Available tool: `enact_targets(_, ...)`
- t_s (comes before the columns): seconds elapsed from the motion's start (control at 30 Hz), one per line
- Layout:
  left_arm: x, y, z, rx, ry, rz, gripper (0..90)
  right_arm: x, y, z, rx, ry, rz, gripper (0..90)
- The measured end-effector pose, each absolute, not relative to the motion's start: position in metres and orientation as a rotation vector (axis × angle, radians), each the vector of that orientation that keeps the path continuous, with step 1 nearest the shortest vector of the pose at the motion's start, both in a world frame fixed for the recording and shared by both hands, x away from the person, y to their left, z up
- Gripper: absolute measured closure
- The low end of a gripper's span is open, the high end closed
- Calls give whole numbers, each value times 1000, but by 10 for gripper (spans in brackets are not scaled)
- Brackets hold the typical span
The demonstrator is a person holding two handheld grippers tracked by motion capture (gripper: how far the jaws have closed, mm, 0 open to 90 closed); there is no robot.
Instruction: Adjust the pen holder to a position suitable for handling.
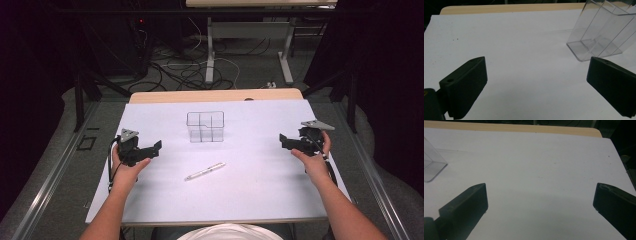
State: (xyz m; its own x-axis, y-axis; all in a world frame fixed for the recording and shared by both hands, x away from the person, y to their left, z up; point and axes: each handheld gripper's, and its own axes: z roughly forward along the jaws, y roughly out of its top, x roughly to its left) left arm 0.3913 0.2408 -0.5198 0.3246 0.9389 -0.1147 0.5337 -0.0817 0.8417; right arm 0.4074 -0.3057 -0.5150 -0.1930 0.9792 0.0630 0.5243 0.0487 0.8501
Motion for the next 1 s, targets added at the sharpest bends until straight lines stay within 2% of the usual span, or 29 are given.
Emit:
enact_targets(0.13,392,238,-517,1718,1323,596,34,409,-308,-517,1520,1765,1038,0)
enact_targets(0.3,399,233,-509,1723,1344,579,82,408,-308,-518,1514,1741,1015,0)
enact_targets(0.4,403,228,-498,1696,1351,584,154,408,-306,-518,1502,1737,1032,0)
enact_targets(0.57,407,220,-490,1681,1345,585,161,409,-303,-515,1481,1718,1033,0)
enact_targets(0.8,419,207,-480,1664,1364,574,240,409,-304,-517,1500,1701,1026,0)
enact_targets(1.0,432,195,-475,1645,1378,557,385,411,-303,-521,1510,1717,1025,0)
